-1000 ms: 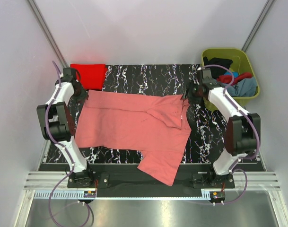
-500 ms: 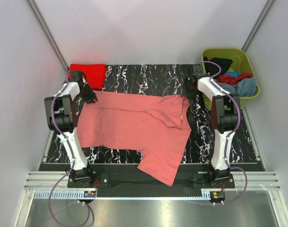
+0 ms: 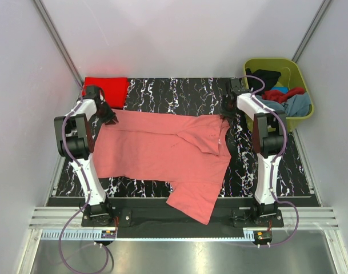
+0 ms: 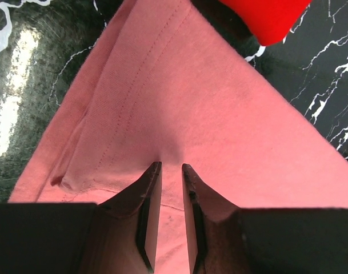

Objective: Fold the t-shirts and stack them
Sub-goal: Fold the tshirt

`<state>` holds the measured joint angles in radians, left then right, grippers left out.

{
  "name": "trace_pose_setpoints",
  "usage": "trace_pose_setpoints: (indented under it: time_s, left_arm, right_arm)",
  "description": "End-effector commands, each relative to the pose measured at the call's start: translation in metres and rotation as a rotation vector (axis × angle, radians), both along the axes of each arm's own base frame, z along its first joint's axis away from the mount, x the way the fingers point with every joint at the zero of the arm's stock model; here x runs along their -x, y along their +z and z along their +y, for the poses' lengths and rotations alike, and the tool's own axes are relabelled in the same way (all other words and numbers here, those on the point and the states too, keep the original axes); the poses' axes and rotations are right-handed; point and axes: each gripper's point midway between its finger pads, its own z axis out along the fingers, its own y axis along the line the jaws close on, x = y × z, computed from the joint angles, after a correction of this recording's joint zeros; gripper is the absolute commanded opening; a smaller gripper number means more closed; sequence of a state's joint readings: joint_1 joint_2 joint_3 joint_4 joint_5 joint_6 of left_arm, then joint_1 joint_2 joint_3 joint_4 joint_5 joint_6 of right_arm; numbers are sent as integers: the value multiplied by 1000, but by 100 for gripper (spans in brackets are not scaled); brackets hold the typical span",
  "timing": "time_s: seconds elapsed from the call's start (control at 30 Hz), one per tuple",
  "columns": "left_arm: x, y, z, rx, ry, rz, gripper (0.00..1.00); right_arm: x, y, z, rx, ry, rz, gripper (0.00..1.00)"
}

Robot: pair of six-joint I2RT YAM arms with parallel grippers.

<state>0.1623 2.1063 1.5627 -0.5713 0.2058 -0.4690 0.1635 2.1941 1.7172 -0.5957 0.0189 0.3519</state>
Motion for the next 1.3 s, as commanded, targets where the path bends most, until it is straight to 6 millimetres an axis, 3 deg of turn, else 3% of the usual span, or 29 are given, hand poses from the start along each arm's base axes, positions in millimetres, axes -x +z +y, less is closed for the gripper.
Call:
trace_pose_setpoints:
  time_s: [0.0, 0.03, 0.13, 0.23, 0.37, 0.4, 0.43, 0.47, 0.5, 0.53, 0.57, 0.6, 0.63, 0.67, 0.7, 0.73, 0.77, 0.83, 0.9, 0.93, 1.0, 1.07, 1.17, 1.23, 1.27]
  left_arm:
    - [-8, -1, 8, -1, 17, -24, 24]
    - [-8, -3, 8, -1, 18, -21, 24]
    - [-5, -6, 12, -9, 24, -11, 24]
    - [-5, -7, 18, -26, 18, -11, 23]
    - [-4, 11, 21, -56, 18, -42, 22]
    - [-3, 28, 21, -64, 23, -72, 22]
    - [3, 30, 16, -62, 24, -67, 24]
    - [7, 36, 15, -79, 29, -74, 26]
    - [9, 58, 12, -94, 34, -117, 27]
    - [19, 58, 3, -96, 24, -107, 28]
    - [24, 80, -2, -108, 23, -154, 29]
    - [31, 85, -8, -102, 22, -162, 29]
    - [45, 80, -24, -88, -5, -144, 30]
    - [54, 99, -32, -84, -15, -185, 31]
    - [63, 102, -43, -70, -24, -191, 32]
    - [82, 91, -63, -56, -74, -162, 32]
    - [94, 103, -77, -36, -113, -194, 33]
    - [125, 90, -106, 12, -197, -158, 32]
    - [149, 100, -129, 100, -280, -183, 32]
    - [167, 94, -142, 144, -334, -166, 32]
    - [182, 103, -147, 148, -390, -209, 31]
    - [198, 102, -147, 145, -416, -221, 31]
    - [214, 100, -145, 143, -435, -216, 31]
    - [224, 96, -147, 163, -440, -202, 31]
    - [227, 96, -147, 166, -438, -206, 31]
  right_arm:
    - [-18, 11, -18, 59, -62, -60, 7]
    - [-17, 13, -24, 80, -84, -67, 0]
    - [-12, 16, -42, 160, -144, -74, 0]
    - [-11, 14, -39, 146, -125, -64, 0]
    - [-10, 20, -36, 133, -112, -57, 2]
    - [-9, 23, -32, 118, -104, -53, 6]
    - [-8, 32, -31, 107, -110, -65, 21]
    - [-3, 35, -30, 97, -108, -54, 28]
    - [0, 40, -28, 79, -110, -52, 33]
    - [3, 49, -26, 65, -116, -58, 39]
    - [10, 52, -24, 60, -111, -37, 43]
    - [15, 57, -21, 50, -105, -32, 46]
    - [21, 68, -19, 48, -97, -40, 55]
    - [29, 71, -17, 51, -84, -31, 58]
    - [35, 78, -7, 34, -58, -37, 61]
    - [49, 88, -3, 23, -26, -46, 62]
    - [56, 93, 5, 1, 3, -56, 64]
    - [86, 97, 36, -96, 112, -34, 64]
    - [113, 102, 61, -158, 200, -16, 65]
    - [137, 87, 80, -166, 263, 31, 66]
    - [154, 80, 94, -161, 311, 36, 79]
    - [177, 63, 102, -149, 354, 82, 79]
    - [189, 47, 94, -114, 321, 123, 73]
    - [196, 44, 94, -129, 312, 144, 60]
    - [199, 43, 96, -131, 319, 144, 59]
